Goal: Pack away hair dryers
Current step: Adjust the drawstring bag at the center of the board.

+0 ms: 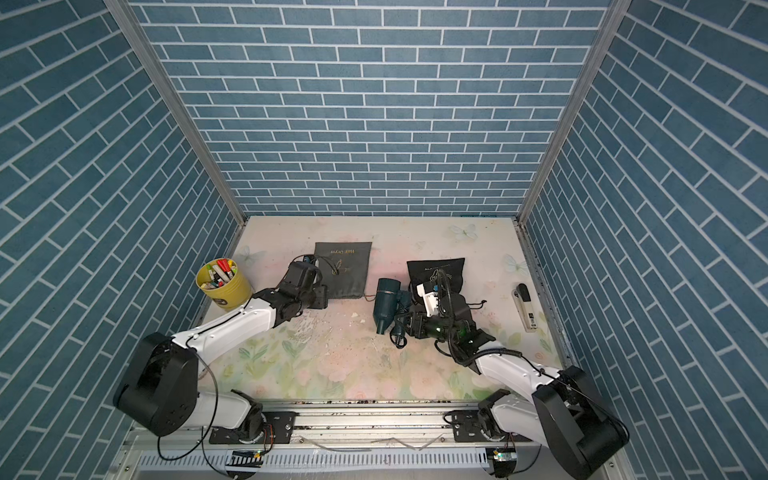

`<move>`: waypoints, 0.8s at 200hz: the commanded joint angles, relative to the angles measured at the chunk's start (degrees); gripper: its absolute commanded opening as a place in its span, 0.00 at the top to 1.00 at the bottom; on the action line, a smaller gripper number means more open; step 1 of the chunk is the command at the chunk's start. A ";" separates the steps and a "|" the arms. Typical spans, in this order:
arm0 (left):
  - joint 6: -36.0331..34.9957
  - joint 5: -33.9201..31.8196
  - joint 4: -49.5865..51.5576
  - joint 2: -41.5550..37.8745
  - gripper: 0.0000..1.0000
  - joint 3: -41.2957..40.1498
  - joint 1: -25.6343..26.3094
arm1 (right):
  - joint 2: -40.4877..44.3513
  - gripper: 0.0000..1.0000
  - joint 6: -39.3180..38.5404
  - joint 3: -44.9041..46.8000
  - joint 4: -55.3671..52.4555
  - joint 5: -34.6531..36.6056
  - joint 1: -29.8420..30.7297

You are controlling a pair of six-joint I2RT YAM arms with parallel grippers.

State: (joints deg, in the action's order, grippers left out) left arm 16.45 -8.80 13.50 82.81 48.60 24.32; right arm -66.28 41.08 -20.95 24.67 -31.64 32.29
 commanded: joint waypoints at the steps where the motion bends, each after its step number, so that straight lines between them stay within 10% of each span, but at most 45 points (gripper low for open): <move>1: -2.53 2.40 3.62 3.75 0.38 4.02 -2.47 | 2.07 1.00 -1.44 -1.64 2.50 0.50 -0.21; 160: -5.00 12.25 0.20 18.58 0.56 9.94 -6.68 | 3.38 1.00 -1.35 -0.43 2.82 0.48 -0.22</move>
State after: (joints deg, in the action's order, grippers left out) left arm 12.32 1.63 13.72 99.92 57.39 18.02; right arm -65.52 40.88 -20.95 24.38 -31.27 32.27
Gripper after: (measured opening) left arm 0.464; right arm 0.435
